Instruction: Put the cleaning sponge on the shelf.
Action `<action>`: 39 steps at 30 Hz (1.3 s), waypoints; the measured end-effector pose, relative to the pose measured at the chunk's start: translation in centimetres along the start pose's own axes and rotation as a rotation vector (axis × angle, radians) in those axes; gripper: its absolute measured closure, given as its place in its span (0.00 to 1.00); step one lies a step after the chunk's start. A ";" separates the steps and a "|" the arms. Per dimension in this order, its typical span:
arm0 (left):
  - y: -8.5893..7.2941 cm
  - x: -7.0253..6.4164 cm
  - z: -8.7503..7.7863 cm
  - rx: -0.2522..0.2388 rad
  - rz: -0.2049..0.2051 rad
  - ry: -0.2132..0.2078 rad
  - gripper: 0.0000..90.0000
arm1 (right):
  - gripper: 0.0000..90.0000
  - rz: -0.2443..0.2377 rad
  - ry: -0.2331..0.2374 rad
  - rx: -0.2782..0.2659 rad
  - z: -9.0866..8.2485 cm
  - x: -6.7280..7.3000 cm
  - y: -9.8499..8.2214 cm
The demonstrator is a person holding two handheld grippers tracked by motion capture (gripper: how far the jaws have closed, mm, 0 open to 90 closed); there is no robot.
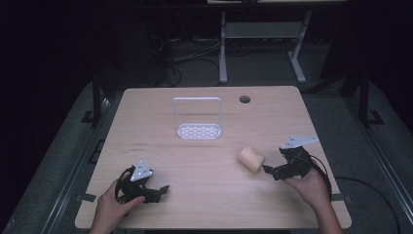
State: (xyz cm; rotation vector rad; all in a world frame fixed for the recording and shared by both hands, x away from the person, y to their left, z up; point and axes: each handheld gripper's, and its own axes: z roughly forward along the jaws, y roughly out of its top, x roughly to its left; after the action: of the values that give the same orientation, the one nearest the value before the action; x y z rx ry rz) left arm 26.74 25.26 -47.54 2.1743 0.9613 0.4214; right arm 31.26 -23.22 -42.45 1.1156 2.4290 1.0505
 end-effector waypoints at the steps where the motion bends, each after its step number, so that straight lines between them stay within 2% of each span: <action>1: 0.0 0.0 0.0 0.000 0.000 0.000 0.13 | 0.06 0.000 0.000 0.000 0.0 0.0 0.0; 6: 0.0 0.0 0.0 -0.003 -0.004 0.000 0.13 | 0.06 0.005 0.006 0.005 0.4 0.2 0.5; 13: 0.0 0.0 0.0 0.000 0.000 0.000 0.13 | 0.06 -0.014 0.019 0.010 1.1 0.5 1.7; 20: 0.0 0.0 0.0 0.000 0.000 0.000 0.13 | 0.06 -0.007 0.034 0.005 1.8 0.5 2.1; 30: 0.0 0.0 0.0 -0.001 0.000 0.000 0.13 | 0.06 -0.018 0.047 0.030 3.4 1.0 3.2; 39: 0.0 0.0 0.0 0.000 0.000 0.000 0.14 | 0.07 -0.012 0.044 0.046 4.6 1.3 3.4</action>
State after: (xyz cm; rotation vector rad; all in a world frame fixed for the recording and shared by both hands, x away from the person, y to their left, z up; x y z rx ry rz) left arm 26.73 25.25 -47.54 2.1742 0.9613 0.4221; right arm 34.61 -18.38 -43.19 1.1026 2.5022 1.0312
